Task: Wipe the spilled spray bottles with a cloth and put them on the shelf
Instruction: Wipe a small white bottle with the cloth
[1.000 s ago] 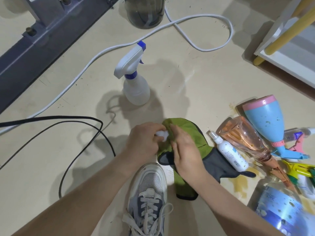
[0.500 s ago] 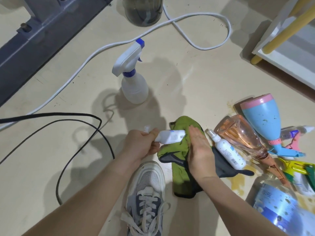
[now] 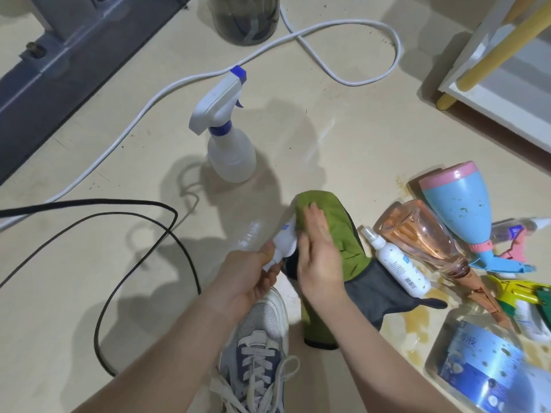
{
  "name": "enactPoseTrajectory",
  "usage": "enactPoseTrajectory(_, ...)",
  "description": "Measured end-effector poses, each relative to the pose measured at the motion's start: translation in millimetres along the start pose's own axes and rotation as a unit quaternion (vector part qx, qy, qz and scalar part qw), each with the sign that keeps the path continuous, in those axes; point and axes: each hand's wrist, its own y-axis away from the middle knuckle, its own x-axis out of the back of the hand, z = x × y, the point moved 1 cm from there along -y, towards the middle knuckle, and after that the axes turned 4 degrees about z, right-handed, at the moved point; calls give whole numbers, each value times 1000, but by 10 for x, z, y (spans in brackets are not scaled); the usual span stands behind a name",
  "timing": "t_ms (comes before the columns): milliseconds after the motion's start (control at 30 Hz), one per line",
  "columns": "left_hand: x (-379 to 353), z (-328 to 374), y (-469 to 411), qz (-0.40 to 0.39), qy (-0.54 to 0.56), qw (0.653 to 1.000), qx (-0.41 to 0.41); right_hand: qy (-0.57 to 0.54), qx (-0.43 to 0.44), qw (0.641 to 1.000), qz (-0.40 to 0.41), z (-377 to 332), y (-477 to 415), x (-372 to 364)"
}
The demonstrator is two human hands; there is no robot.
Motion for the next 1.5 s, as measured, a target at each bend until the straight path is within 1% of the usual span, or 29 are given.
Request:
enactPoseTrajectory(67, 25, 63, 90, 20, -48, 997, -63, -107, -150, 981, 60, 12, -285, 104)
enactPoseTrajectory(100, 43, 111, 151, 32, -70, 991, -109, -216, -229, 944, 101, -37, -415, 168)
enactPoseTrajectory(133, 70, 163, 212, 46, -84, 983, -159, -341, -298, 884, 116, -107, -501, 212)
enactPoseTrajectory(200, 124, 275, 349, 70, -79, 960, -260, -531, -369, 759, 71, -220, -545, 276)
enactPoseTrajectory(233, 136, 325, 427, 73, -77, 946, -305, -573, -384, 724, 38, -271, -524, 309)
enactPoseTrajectory(267, 141, 351, 473, 68, -85, 935, -339, -574, -394, 718, 10, -303, -472, 338)
enactPoseTrajectory(300, 130, 361, 500, 63, -102, 927, -356, -547, -398, 737, 11, -287, -432, 342)
enactPoseTrajectory(367, 114, 297, 455, 49, -157, 916, -366, -433, -390, 809, 76, -237, -375, 387)
enactPoseTrajectory(467, 53, 99, 254, 58, -250, 902, -348, -141, -284, 933, 169, -292, -195, 517)
enactPoseTrajectory(533, 3, -8, 173, 74, -274, 900, -331, -3, -213, 961, 175, -319, 21, 535)
enactPoseTrajectory(600, -66, -87, 183, 86, -270, 902, -325, -80, -304, 941, 125, -311, 182, 446)
enactPoseTrajectory(667, -129, -130, 258, 72, -295, 893, -333, -257, -427, 864, 67, -286, 262, 278)
enactPoseTrajectory(700, -145, -135, 295, 51, -317, 885, -337, -316, -450, 833, 64, -271, 277, 207)
enactPoseTrajectory(733, -155, -106, 332, 33, -337, 877, -341, -335, -454, 822, 80, -237, 268, 156)
enactPoseTrajectory(767, -141, -57, 338, 31, -357, 864, -353, -324, -446, 828, 105, -200, 255, 140)
enactPoseTrajectory(833, -87, 93, 278, 78, -389, 820, -413, -273, -399, 867, 121, -170, 235, 209)
enactPoseTrajectory(900, -52, 218, 161, 113, -467, 765, -428, -250, -346, 900, 85, -144, 223, 279)
enactPoseTrajectory(933, -59, 264, 121, 115, -496, 757, -410, -243, -328, 911, 62, -138, 214, 301)
enactPoseTrajectory(967, -73, 304, 106, 112, -491, 768, -396, -239, -317, 917, 39, -152, 204, 322)
enactPoseTrajectory(1033, -130, 363, 126, 100, -369, 836, -394, -248, -323, 913, -3, -144, 151, 339)
enactPoseTrajectory(1067, -189, 379, 185, 61, -292, 871, -390, -267, -342, 901, -23, -145, 123, 367)
enactPoseTrajectory(1100, -245, 375, 231, 12, -256, 886, -387, -291, -359, 886, -46, -160, 101, 413)
enactPoseTrajectory(1133, -310, 341, 265, -38, -254, 881, -398, -323, -367, 870, -71, -172, 97, 451)
enactPoseTrajectory(1167, -356, 277, 250, -63, -289, 856, -423, -354, -371, 854, -92, -201, 105, 484)
enactPoseTrajectory(1233, -415, 166, 180, -58, -343, 813, -468, -396, -382, 827, -114, -265, 150, 540)
enactPoseTrajectory(1267, -432, 143, 125, -44, -352, 803, -478, -401, -378, 826, -120, -297, 181, 565)
enactPoseTrajectory(1367, -500, 217, 45, -17, -340, 825, -451, -315, -327, 880, -143, -352, 289, 598)
enactPoseTrajectory(1433, -563, 358, 15, 21, -299, 871, -390, -246, -282, 915, -150, -398, 339, 623)
enactPoseTrajectory(1500, -583, 496, -25, 18, -206, 930, -302, -242, -252, 925, -146, -457, 389, 629)
